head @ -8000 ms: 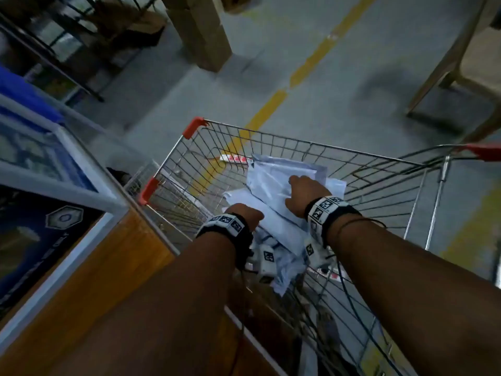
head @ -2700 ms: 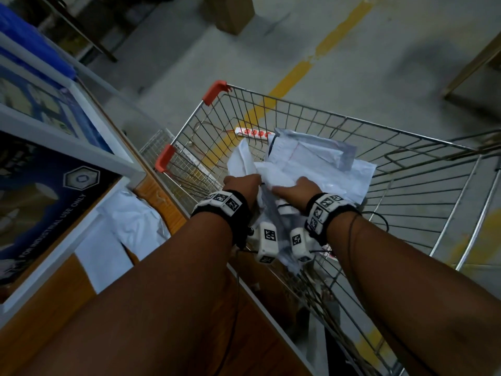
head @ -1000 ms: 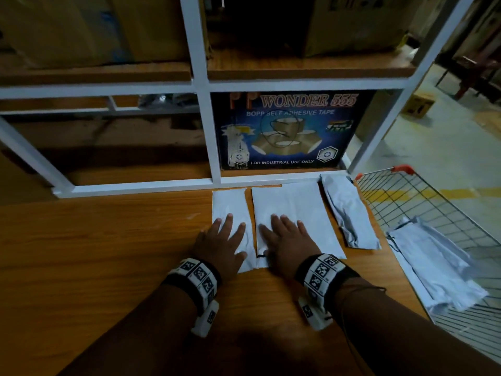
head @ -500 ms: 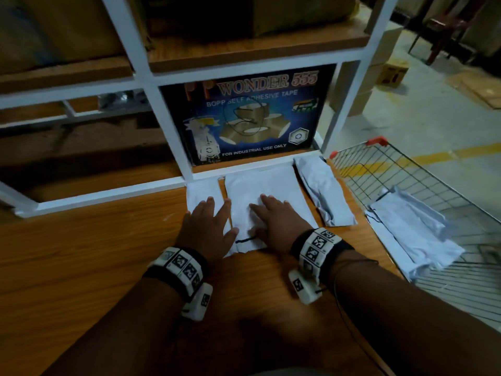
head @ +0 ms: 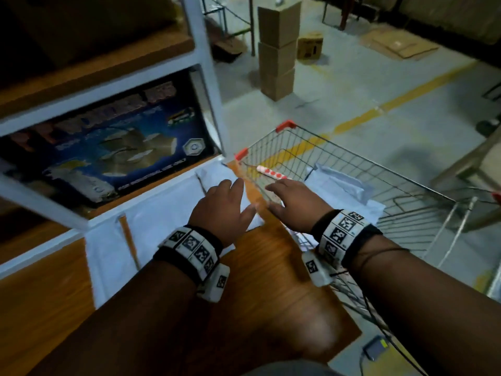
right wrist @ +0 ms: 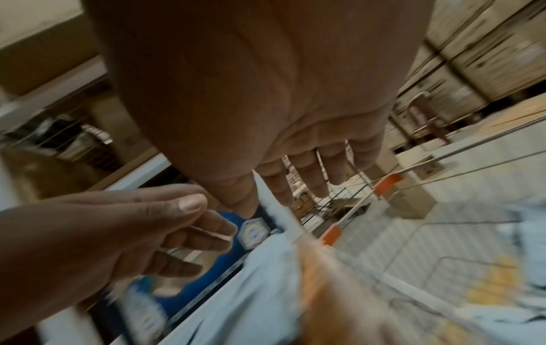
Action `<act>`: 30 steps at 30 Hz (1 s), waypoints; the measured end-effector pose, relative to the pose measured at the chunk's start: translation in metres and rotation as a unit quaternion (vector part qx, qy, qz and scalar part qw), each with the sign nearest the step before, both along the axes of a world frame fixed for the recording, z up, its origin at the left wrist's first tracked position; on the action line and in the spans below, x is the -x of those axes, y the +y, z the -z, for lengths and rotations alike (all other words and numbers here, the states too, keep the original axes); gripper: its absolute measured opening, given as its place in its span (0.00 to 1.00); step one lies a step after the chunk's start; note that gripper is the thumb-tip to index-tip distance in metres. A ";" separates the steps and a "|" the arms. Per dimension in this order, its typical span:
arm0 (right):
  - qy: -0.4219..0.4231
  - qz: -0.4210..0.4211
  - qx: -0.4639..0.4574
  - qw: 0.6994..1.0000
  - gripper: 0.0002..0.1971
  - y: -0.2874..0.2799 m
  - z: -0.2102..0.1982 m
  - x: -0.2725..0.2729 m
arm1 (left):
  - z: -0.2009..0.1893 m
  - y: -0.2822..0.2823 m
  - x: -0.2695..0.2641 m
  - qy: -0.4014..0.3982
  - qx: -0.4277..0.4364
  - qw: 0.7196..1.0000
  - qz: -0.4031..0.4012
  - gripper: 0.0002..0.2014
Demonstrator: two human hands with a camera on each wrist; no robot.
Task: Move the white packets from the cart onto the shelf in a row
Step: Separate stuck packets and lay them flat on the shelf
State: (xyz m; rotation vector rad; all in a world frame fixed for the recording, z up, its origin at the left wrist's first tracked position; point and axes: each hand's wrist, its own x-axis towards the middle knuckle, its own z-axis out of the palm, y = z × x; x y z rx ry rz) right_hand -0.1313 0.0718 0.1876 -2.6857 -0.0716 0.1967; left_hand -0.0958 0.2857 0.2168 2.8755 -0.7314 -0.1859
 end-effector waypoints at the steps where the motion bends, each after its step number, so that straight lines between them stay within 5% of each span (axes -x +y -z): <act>1: 0.009 0.015 -0.002 1.000 0.27 -0.019 0.004 0.001 | 0.001 -0.019 -0.004 0.008 -0.005 1.000 0.010 0.36; 8: 0.066 0.141 0.020 0.988 0.27 -0.163 0.048 -0.004 | 0.010 -0.166 -0.031 0.071 -0.055 0.992 0.085 0.28; 14: 0.151 0.223 0.027 0.963 0.28 -0.230 0.107 -0.013 | 0.041 -0.246 -0.059 0.208 -0.120 0.970 0.031 0.21; 19: 0.176 0.238 0.019 0.955 0.25 -0.252 0.164 -0.029 | 0.108 -0.296 -0.073 0.320 -0.175 0.931 -0.021 0.15; 23: 0.177 0.249 0.008 0.952 0.26 -0.249 0.202 -0.037 | 0.177 -0.306 -0.078 0.333 -0.241 0.911 0.037 0.23; 28: 0.175 0.284 0.010 0.943 0.25 -0.244 0.240 -0.036 | 0.260 -0.300 -0.088 0.390 -0.285 0.875 -0.036 0.26; 30: 0.170 0.307 0.018 0.936 0.24 -0.242 0.247 -0.035 | 0.305 -0.286 -0.100 0.377 -0.308 0.873 0.008 0.33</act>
